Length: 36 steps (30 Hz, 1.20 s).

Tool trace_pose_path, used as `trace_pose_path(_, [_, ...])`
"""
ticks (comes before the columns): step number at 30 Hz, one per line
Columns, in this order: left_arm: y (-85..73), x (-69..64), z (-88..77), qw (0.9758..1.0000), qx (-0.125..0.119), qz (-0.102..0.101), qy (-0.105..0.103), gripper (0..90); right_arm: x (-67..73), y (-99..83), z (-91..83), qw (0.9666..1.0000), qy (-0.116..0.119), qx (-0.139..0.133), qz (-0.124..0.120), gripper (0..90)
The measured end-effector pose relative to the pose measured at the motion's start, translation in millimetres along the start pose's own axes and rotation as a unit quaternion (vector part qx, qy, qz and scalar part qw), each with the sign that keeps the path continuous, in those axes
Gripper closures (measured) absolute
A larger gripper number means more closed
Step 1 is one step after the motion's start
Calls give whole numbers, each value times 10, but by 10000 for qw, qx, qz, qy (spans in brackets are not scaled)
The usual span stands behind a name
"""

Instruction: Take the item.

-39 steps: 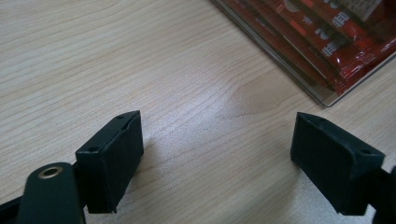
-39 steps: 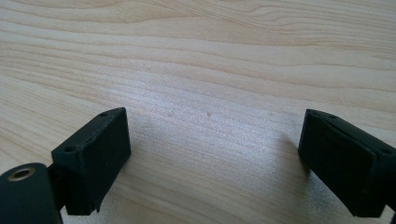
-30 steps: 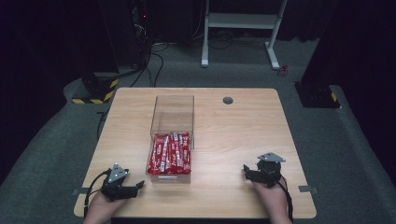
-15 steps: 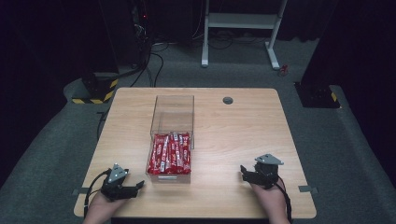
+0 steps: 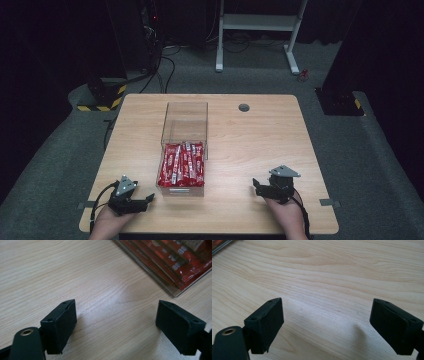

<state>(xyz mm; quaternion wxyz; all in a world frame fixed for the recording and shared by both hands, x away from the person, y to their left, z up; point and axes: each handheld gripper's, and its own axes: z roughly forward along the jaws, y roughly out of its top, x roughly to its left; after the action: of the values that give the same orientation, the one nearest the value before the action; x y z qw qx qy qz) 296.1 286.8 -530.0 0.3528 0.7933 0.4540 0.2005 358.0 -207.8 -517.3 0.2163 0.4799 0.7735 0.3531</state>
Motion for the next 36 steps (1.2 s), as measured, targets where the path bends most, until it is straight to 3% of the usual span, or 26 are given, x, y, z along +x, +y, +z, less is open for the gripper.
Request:
trace_pose_path(17, [0, 1, 0, 10000, 2, 6, 0, 174, 247, 26, 50, 9995, 242, -64, -197, 110])
trace_pose_path(36, [0, 1, 0, 10000, 1, 3, 0, 174, 309, 70, -3, 9987, 416, -188, -225, 131])
